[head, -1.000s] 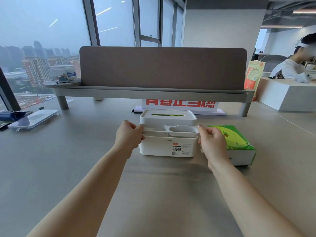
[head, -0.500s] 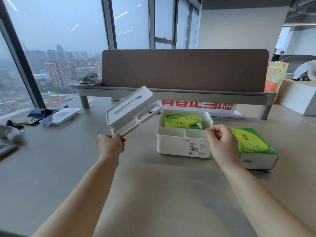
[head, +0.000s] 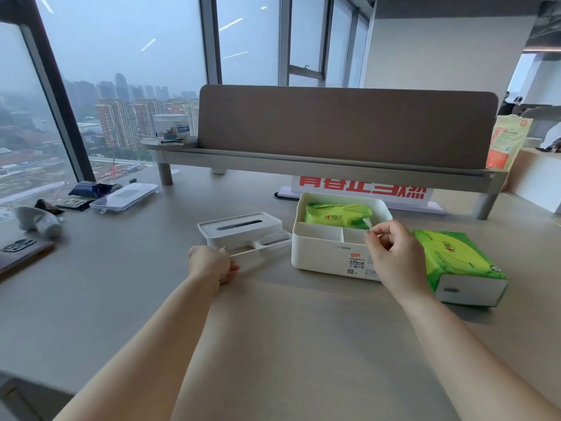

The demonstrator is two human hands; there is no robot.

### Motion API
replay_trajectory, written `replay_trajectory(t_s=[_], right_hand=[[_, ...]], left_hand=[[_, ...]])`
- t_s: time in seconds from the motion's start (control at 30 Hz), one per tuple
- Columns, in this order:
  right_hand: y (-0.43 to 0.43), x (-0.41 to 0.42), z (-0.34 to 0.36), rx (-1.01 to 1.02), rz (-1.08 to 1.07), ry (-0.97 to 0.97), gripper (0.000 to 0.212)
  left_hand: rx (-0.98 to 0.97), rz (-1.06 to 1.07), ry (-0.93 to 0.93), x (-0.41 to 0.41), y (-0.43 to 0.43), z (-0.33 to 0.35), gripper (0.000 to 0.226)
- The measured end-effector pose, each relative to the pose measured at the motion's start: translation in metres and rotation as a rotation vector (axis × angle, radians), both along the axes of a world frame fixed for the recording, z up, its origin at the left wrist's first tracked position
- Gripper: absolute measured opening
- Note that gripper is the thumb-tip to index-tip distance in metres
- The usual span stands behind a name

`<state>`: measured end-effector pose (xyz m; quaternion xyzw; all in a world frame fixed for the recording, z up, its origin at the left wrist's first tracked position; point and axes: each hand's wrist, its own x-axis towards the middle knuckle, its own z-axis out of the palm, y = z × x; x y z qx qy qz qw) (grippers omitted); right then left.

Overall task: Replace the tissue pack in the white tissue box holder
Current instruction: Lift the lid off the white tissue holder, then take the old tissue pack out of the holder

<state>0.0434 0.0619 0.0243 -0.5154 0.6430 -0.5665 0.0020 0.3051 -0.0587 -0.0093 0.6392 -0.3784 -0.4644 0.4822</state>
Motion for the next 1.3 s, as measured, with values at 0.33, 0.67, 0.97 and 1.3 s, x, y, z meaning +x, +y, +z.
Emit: replay_trajectory(t_s=[0.33,0.67,0.97,1.3], right_hand=[[-0.006,-0.011,0.015,0.037,-0.025,0.090,0.008],[-0.034,-0.026,0.035,0.226,-0.021,0.346,0.019],[-0.056,-0.034,0.035,0.398,-0.067,0.534,0.030],[-0.056,-0.029,0.036,0.239,-0.088,0.384,0.016]], left_hand=[[-0.141,-0.063,-0.228,-0.007,0.013,0.009,0.033],[-0.329,-0.315,-0.331,-0.089,0.025,0.050,0.026],[-0.277,-0.346,-0.399,-0.098,0.015,0.043,0.008],[-0.363,-0.369,-0.563,-0.099,0.018,0.043,0.017]])
